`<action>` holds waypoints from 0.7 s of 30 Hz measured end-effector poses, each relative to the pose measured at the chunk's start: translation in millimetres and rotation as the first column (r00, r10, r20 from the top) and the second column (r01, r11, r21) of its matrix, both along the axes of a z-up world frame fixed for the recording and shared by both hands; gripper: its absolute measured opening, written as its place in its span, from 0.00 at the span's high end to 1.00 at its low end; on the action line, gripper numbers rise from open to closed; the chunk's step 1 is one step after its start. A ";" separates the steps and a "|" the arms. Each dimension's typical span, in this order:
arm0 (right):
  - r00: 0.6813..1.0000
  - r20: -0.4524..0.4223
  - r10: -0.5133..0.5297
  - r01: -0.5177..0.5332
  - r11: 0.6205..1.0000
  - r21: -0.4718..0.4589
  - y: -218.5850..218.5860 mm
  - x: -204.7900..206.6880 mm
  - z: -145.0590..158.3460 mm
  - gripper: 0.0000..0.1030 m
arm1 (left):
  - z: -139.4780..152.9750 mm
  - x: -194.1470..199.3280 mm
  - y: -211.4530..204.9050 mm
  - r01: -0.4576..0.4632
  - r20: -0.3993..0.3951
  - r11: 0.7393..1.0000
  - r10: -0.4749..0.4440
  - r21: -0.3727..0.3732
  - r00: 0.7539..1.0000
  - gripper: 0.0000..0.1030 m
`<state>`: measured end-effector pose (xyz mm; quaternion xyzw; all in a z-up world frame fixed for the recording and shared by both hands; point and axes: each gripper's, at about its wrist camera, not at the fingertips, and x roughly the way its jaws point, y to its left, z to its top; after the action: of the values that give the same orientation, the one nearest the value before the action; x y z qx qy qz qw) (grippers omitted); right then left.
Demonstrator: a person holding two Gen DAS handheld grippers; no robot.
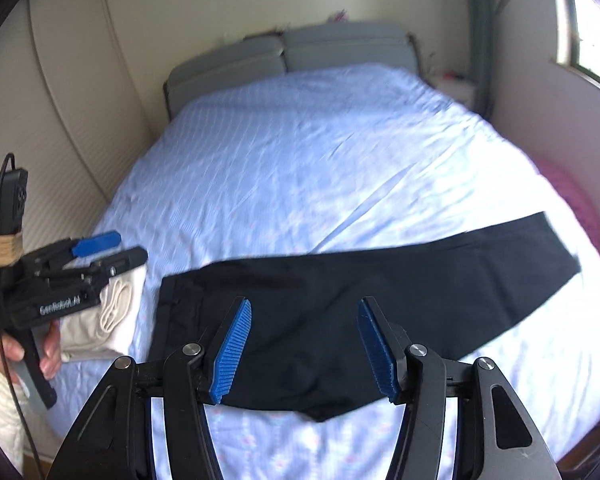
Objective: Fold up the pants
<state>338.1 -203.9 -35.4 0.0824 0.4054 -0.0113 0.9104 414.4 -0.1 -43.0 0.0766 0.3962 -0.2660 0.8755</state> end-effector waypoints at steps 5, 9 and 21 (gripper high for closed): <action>0.995 0.066 -0.076 0.077 0.997 -0.015 -59.6 -35.3 30.6 0.45 | 25.3 -28.1 -75.7 0.090 0.015 0.995 -0.090 -0.032 0.996 0.34; 0.985 0.107 -0.138 0.139 0.990 -0.005 -115.1 -56.5 44.5 0.45 | 41.6 -42.7 -146.6 0.161 0.025 0.986 -0.161 -0.030 0.987 0.34; 0.981 0.102 -0.166 0.161 0.985 0.057 -314.1 -75.0 41.5 0.45 | 43.1 -39.1 -336.9 0.183 0.007 0.983 -0.183 -0.027 0.983 0.34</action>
<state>263.1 -517.9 6.1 0.1381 0.3481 -0.0718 0.9244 375.3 -337.0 0.1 0.1012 0.3818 -0.3507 0.8491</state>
